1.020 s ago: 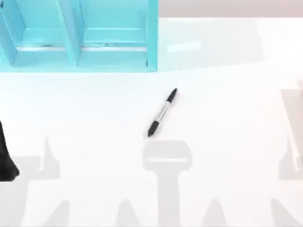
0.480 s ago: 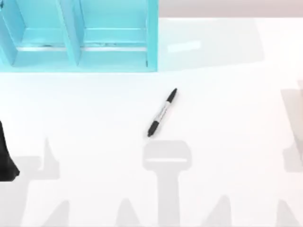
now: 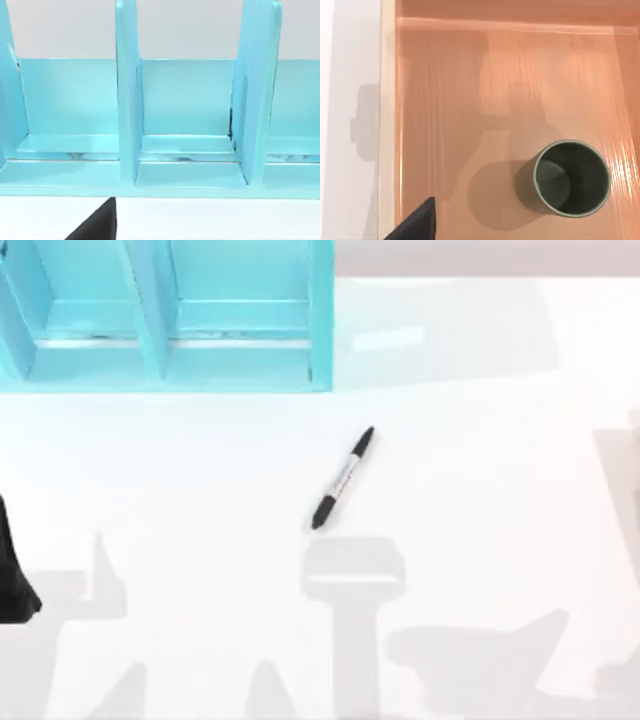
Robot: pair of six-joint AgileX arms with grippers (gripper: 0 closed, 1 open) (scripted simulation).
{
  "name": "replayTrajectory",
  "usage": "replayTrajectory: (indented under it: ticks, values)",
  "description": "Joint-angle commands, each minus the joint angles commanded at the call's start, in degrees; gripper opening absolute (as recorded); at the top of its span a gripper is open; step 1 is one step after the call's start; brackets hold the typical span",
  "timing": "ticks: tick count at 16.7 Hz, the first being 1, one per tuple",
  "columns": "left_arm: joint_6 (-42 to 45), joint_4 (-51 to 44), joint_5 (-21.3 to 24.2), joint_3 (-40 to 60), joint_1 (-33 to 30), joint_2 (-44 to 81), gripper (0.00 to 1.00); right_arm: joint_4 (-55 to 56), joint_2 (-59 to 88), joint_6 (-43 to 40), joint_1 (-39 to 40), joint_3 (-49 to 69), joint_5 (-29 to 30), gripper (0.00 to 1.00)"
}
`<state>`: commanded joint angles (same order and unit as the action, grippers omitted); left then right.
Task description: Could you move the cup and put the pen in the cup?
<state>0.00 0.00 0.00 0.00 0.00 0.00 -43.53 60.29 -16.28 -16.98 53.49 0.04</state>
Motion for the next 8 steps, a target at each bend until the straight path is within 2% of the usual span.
replayTrajectory:
  ticks: [8]
  values:
    - [0.0,0.0,0.0,0.0,0.0,0.0,1.0,-26.09,39.24,-9.82,-10.1,33.26,-0.02,1.0]
